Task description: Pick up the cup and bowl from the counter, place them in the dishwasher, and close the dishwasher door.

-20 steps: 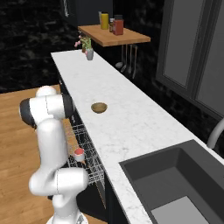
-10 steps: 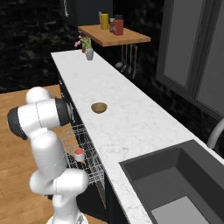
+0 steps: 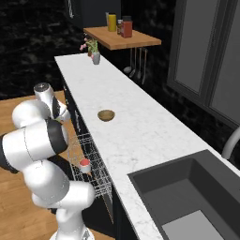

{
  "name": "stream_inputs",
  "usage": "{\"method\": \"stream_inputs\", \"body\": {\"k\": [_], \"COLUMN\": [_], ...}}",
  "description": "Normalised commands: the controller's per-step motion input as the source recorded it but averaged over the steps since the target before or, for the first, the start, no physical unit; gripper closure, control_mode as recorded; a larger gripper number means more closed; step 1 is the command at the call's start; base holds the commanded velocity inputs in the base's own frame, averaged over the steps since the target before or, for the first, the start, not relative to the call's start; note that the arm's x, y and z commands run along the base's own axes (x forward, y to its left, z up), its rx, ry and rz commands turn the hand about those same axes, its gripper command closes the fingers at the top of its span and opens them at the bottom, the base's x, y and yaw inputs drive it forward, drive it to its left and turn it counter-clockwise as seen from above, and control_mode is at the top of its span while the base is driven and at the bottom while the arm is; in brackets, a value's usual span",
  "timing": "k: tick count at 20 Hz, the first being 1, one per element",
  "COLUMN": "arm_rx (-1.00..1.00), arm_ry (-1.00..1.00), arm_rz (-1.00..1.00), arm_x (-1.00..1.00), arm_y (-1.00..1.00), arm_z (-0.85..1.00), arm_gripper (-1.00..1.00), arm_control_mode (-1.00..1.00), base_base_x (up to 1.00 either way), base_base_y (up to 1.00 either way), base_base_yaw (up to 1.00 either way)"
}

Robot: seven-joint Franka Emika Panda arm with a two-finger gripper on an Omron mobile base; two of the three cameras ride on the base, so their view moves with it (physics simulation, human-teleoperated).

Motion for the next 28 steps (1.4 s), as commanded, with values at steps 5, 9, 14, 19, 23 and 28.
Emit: {"method": "stream_inputs", "body": {"k": [5, 9, 14, 19, 23, 28], "arm_rx": [-0.15, -0.28, -0.23, -0.08, 0.0, 0.0], "arm_ry": [0.03, 0.19, 0.09, 0.0, -0.01, 0.0], "arm_rz": [0.37, 0.34, 0.22, 0.2, 0.22, 0.17], "arm_x": [0.0, 0.02, 0.28, 0.36, 0.4, 0.5], "arm_y": [-0.09, -0.03, -0.07, -0.41, -0.53, -0.49], "arm_z": [0.6, 0.0, 0.06, -0.07, -0.43, -0.28], "arm_gripper": [-1.0, -1.0, -1.0, -1.0, -1.0, -1.0], "arm_control_mode": [-1.0, -1.0, -1.0, -1.0, -1.0, -1.0], "base_base_x": [0.0, 0.0, 0.0, 0.0, 0.0, 0.0], "base_base_y": [0.0, 0.0, 0.0, 0.0, 0.0, 0.0], "base_base_yaw": [0.0, 0.0, 0.0, 0.0, 0.0, 0.0]}}
